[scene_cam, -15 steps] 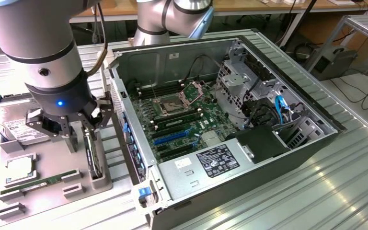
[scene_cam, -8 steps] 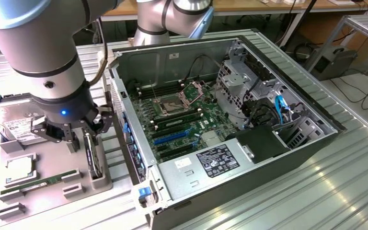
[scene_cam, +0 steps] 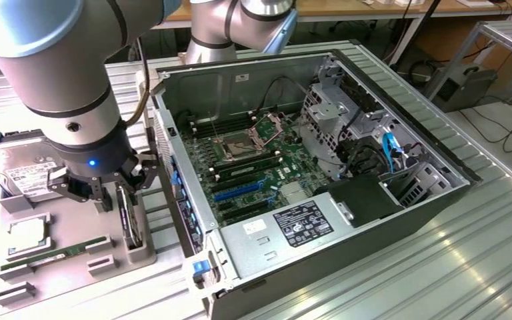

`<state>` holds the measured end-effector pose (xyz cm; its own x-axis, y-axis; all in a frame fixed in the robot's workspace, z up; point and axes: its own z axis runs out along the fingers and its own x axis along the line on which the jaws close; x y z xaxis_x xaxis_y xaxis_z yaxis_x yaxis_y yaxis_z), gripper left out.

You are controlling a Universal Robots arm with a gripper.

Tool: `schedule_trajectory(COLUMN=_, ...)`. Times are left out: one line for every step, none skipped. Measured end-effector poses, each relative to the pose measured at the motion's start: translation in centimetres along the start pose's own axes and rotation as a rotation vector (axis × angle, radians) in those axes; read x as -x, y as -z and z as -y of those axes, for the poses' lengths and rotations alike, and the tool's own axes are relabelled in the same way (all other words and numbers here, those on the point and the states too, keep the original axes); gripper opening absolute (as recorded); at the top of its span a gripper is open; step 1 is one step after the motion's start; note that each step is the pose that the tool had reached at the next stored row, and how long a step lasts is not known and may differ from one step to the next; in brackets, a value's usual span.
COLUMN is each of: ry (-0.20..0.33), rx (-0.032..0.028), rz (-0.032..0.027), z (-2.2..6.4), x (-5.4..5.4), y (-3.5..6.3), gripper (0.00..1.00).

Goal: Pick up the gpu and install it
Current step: 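Pick up the gpu and move the gpu toward the slot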

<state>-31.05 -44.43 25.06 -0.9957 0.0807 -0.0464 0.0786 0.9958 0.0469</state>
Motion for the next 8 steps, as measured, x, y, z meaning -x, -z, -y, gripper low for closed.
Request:
schedule_trajectory(ry=0.0, rx=0.0014, rz=-0.0002, z=-0.02, x=0.0, y=-0.12, gripper=0.42)
schedule_trajectory(ry=0.0, rx=0.0038, rz=-0.0003, z=-0.02, x=-0.02, y=-0.23, gripper=0.42)
schedule_trajectory(ry=-0.001, rx=0.0084, rz=-0.0008, z=-0.02, x=-0.04, y=-0.35, gripper=0.42)
schedule_trajectory(ry=-0.001, rx=0.0163, rz=-0.0011, z=-0.02, x=-0.03, y=-0.43, gripper=0.42)
schedule_trajectory(ry=-0.001, rx=0.0265, rz=-0.0016, z=-0.01, x=-0.03, y=-0.49, gripper=0.42)
schedule_trajectory(ry=-0.002, rx=0.0313, rz=-0.0018, z=-0.02, x=-0.03, y=-0.54, gripper=0.42)
schedule_trajectory(ry=-0.002, rx=0.0313, rz=-0.0019, z=-0.02, x=-0.04, y=-0.55, gripper=0.42)
schedule_trajectory(ry=-0.002, rx=0.0314, rz=-0.0019, z=-0.01, x=-0.04, y=-0.57, gripper=0.42)
